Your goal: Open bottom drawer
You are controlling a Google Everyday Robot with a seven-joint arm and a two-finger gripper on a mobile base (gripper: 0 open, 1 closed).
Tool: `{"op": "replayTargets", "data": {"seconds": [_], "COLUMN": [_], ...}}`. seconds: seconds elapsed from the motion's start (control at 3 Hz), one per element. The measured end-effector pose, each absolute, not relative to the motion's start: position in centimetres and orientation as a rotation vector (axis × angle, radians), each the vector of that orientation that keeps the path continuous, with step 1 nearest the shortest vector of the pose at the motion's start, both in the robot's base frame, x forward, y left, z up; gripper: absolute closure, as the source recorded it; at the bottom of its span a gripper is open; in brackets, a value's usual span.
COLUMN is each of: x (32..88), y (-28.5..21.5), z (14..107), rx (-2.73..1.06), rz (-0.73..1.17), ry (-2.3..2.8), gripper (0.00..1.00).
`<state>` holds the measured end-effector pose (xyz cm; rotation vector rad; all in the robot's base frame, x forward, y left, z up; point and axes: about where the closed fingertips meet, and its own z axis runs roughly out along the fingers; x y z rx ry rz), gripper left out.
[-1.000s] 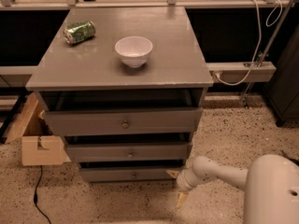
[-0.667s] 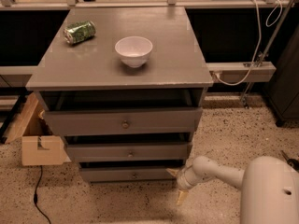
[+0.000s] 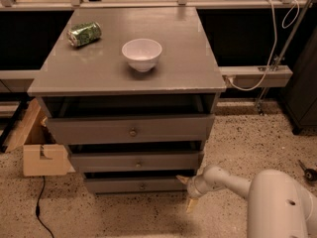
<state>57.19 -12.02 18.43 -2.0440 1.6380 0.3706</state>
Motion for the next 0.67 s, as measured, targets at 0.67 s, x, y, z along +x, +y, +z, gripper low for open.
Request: {"op": "replayTargets", "data": {"seconds": [0.67], "x": [60.1], "y": [-12.5], "z": [16.4], "rx": [-2.014], "rz": [0.238], "ry": [1.760], "gripper": [0.00]}}
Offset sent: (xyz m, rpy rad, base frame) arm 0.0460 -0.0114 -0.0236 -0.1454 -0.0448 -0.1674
